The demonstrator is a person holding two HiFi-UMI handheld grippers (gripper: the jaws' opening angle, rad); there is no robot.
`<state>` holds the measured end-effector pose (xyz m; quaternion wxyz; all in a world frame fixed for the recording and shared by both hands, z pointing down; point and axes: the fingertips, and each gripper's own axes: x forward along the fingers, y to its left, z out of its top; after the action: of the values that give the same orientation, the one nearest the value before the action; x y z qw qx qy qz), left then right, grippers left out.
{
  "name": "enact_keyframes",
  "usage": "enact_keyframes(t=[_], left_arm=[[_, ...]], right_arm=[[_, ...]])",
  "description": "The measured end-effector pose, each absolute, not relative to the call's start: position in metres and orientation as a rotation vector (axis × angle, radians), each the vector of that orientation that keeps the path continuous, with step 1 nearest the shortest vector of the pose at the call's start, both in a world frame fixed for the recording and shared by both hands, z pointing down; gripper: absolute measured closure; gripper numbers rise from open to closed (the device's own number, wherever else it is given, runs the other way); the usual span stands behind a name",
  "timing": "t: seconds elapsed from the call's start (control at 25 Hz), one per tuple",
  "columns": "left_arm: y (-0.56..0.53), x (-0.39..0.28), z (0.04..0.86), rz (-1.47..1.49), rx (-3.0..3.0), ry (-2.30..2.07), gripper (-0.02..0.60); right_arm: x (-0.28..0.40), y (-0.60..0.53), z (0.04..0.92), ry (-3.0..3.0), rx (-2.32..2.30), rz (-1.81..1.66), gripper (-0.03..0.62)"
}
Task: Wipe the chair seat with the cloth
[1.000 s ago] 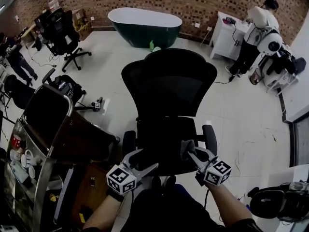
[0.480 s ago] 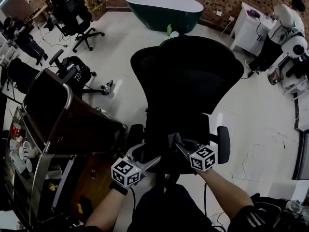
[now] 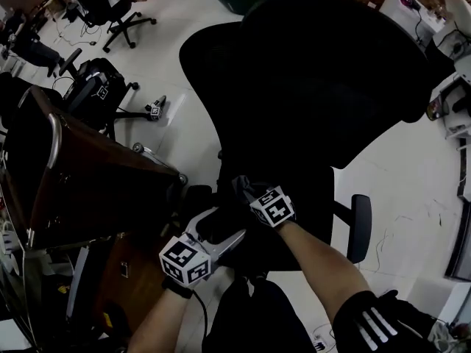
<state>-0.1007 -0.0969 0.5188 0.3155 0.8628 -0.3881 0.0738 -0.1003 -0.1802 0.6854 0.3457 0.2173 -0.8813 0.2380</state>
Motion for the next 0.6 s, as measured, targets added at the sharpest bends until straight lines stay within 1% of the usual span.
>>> enact_keyframes(t=[0.24,0.6], left_arm=[[-0.117,-0.113,0.543,0.154,2.260,-1.057,0.221],[-0.122,-0.107,0.554,0.146,2.282,-1.055,0.220]], right_arm=[[-0.139,-0.211,0.753,-2.228,0.497,0.491,0.548],[-0.162,-0.226,0.816,-2.150,0.428,0.308,0.548]])
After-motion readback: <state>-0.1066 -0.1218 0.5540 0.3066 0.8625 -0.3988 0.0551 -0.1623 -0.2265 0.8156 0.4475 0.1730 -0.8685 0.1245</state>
